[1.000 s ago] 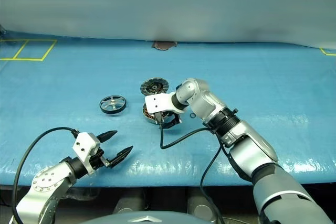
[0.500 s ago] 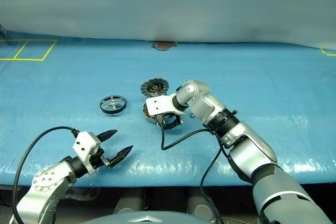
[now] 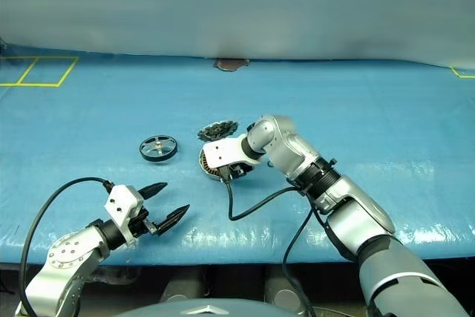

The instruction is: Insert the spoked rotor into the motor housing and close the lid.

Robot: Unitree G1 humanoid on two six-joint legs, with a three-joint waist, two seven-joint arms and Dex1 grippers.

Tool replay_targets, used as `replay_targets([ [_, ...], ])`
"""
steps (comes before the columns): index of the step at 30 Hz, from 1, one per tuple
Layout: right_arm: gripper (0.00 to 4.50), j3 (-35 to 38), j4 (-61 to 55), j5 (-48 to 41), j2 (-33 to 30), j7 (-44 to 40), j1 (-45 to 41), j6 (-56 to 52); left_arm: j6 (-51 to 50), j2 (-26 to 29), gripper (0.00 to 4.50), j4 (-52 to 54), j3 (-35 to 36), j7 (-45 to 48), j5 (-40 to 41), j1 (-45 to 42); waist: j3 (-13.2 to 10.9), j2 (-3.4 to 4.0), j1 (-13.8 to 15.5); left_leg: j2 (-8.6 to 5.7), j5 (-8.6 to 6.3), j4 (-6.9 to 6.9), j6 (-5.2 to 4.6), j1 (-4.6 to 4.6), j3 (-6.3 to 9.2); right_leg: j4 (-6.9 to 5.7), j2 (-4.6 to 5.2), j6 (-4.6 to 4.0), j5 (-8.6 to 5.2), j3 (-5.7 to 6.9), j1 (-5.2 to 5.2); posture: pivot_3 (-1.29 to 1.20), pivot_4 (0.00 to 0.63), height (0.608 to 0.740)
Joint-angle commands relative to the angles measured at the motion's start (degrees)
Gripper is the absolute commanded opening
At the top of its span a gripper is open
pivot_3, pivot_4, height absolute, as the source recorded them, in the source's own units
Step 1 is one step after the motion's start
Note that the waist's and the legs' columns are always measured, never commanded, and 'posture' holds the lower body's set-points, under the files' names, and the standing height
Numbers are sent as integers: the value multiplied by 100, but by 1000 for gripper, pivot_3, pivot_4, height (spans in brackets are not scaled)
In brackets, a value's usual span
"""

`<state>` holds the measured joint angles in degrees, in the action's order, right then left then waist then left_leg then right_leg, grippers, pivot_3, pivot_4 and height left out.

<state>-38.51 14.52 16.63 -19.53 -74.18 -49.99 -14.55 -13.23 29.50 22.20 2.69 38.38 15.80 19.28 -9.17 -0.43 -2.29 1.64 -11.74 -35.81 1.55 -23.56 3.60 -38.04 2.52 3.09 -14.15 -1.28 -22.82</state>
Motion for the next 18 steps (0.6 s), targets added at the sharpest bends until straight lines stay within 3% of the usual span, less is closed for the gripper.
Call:
replay_targets([
  [1, 2045, -87, -491, -102, 44, -258, 93, -181, 56, 9, 4500, -2, 0, -14, -30, -29, 0, 0, 5, 0, -1, 0, 2, 0, 1, 0, 0, -4, 3, 0, 0, 0, 150, 740],
  [18, 2045, -115, -836, -161, -55, -404, 372, -662, 78, 32, 4500, -58, 2, 21, -29, -34, 0, 0, 18, 0, -5, -1, 8, 0, 1, 2, 0, 2, -7, 1, 2, 0, 150, 740],
])
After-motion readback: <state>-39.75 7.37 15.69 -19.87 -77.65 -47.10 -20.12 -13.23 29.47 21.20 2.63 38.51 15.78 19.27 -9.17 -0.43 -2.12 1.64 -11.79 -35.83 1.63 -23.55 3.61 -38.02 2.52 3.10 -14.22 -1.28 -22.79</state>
